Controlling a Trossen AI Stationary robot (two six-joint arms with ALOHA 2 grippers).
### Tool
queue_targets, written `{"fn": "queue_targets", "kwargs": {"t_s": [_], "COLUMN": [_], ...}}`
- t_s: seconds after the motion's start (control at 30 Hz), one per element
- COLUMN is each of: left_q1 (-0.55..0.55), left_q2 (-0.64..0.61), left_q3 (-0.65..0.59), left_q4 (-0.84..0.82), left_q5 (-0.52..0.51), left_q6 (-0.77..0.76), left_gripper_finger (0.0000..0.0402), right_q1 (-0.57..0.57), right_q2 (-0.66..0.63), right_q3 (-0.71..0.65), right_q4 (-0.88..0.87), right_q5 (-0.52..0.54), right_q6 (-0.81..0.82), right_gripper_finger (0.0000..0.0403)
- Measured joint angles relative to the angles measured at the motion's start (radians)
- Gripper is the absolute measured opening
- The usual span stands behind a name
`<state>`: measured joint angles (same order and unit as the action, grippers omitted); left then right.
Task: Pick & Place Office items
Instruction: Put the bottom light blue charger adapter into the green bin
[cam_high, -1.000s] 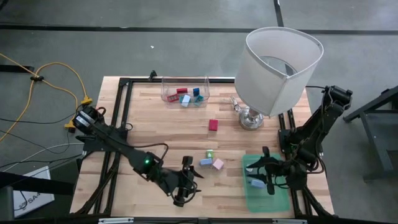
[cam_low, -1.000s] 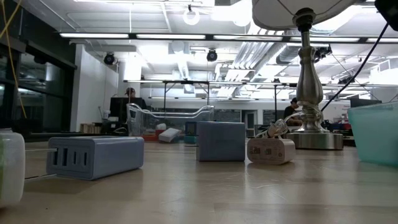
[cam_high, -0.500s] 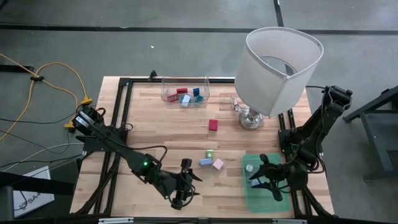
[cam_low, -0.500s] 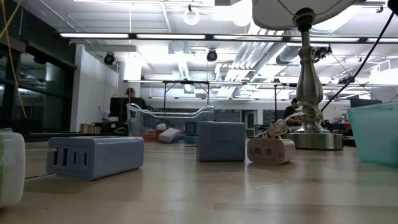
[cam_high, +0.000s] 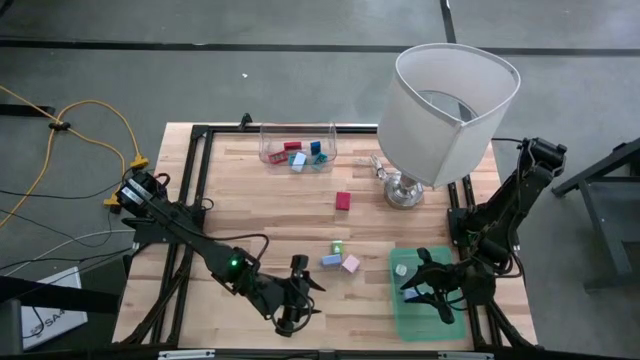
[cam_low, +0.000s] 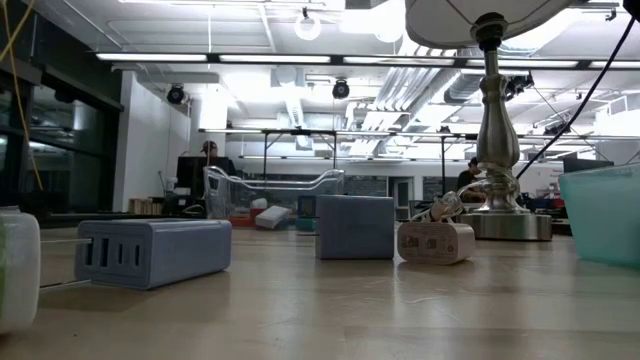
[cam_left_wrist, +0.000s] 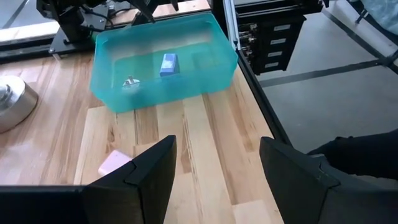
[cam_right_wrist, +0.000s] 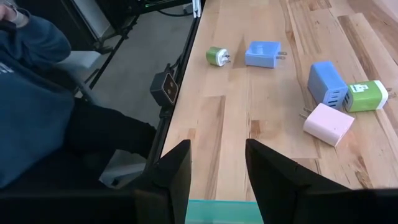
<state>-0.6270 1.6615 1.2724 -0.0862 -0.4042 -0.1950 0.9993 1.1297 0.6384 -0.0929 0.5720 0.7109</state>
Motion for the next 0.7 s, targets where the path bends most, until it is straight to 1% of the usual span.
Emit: {"fn": "queue_targets", "kwargs": {"t_s": [0.13,0.43,0.57,0.7], "left_q1": [0.000,-0.019,-0.033,-0.031], "left_q2": [0.000,0.002,0.002,0.002], "left_q3": [0.000,0.000,0.000,0.000], "left_q4": [-0.016,-0.115,-0.194,-0.287], "left_q5": [0.000,-0.003,-0.001,0.000], "left_q6": [-0.048,-0.141,-0.216,-0.365], "left_gripper_finger": [0.0223,0.0223,0.0223,0.0223], "right_q1": [0.000,0.000,0.000,0.000], "right_q2": [0.000,0.000,0.000,0.000], "right_q3": [0.000,0.000,0.000,0.000], "right_q4": [0.000,0.000,0.000,-0.001], "right_q5": [0.000,0.000,0.000,0.000], "right_q6": [0.000,0.000,0.000,0.000], "right_gripper_finger": [0.0138,0.0138,0.0138,0.0138]}}
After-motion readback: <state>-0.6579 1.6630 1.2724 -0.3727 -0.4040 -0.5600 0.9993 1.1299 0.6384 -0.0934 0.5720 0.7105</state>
